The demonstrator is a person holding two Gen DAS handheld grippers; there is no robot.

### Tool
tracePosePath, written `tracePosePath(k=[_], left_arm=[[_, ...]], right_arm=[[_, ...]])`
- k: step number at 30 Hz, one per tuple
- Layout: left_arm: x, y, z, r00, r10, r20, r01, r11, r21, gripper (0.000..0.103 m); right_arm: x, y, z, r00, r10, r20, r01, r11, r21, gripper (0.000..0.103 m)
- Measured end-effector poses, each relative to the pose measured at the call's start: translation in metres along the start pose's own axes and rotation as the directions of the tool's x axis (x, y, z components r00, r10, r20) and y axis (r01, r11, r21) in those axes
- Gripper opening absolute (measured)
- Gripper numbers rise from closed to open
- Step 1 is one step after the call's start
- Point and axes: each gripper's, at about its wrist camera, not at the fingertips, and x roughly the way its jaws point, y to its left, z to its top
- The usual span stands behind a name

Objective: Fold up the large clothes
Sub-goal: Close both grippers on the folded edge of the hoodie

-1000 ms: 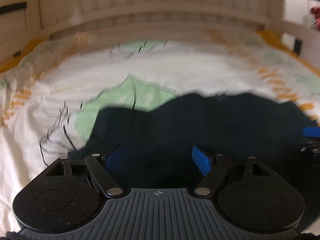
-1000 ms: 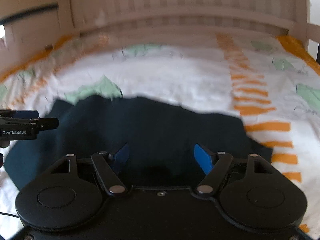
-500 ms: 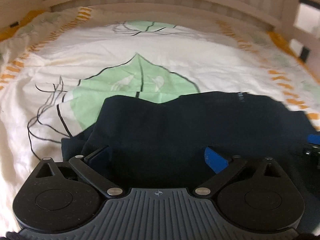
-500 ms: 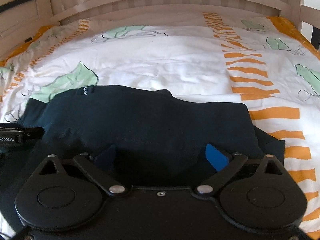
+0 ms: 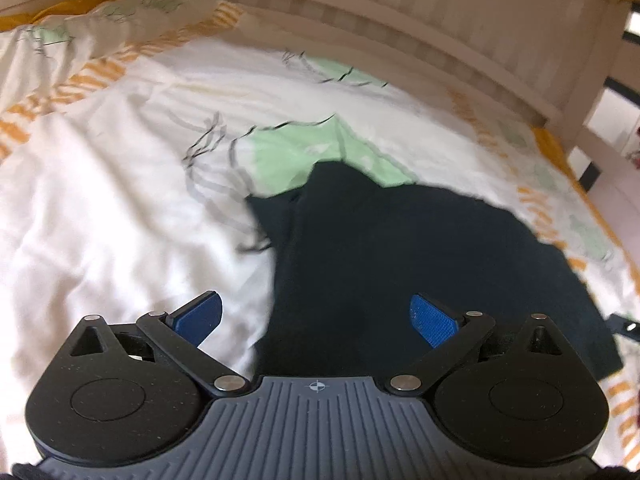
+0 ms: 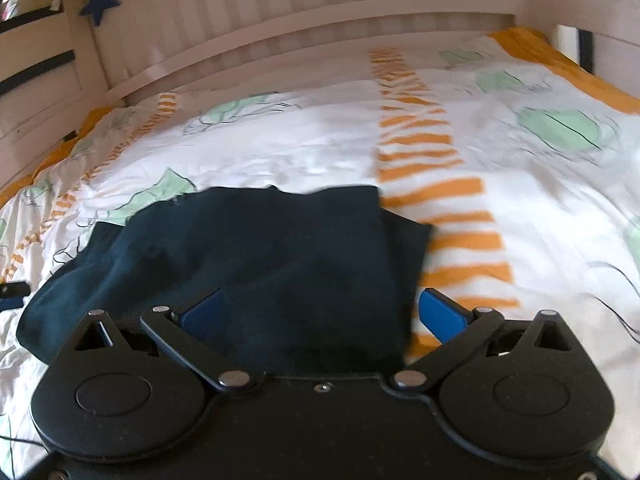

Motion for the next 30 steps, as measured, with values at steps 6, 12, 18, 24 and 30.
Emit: tracePosePath(k=[6, 12, 18, 24, 30], left_arm=[[0.009, 0.009, -0.013, 0.997, -0.044, -0.063, 0.042, 0.999, -0.032, 0.102], [0.036, 0.003, -0.013, 0.988, -0.117, -0.096, 0.112, 0.992, -0.06, 0.102], [0.054, 0.004, -0.002, 0.982, -0.168, -0.089, 0.16, 0.983, -0.092, 0.103], [0.071, -0.005, 0.009, 0.976, -0.2, -0.086, 0.194, 0.978, -0.08, 0.103], [0.074, -0.001, 0.012, 0.966, -0.246, -0.077, 0.23, 0.958, -0.17, 0.099]], right_arm=[[0.002, -0.031, -0.011, 0.998, 0.044, -0.037, -0.039, 0.99, 0.138, 0.103], [0.017, -0.045, -0.018, 0.986, 0.158, -0.058, -0.14, 0.961, 0.237, 0.103], [0.036, -0.049, -0.013, 0.961, 0.269, -0.06, -0.246, 0.936, 0.254, 0.103], [0.056, -0.051, -0.006, 0.934, 0.355, -0.025, -0.331, 0.892, 0.308, 0.103], [0.061, -0.049, -0.003, 0.929, 0.369, -0.021, -0.343, 0.883, 0.32, 0.103]])
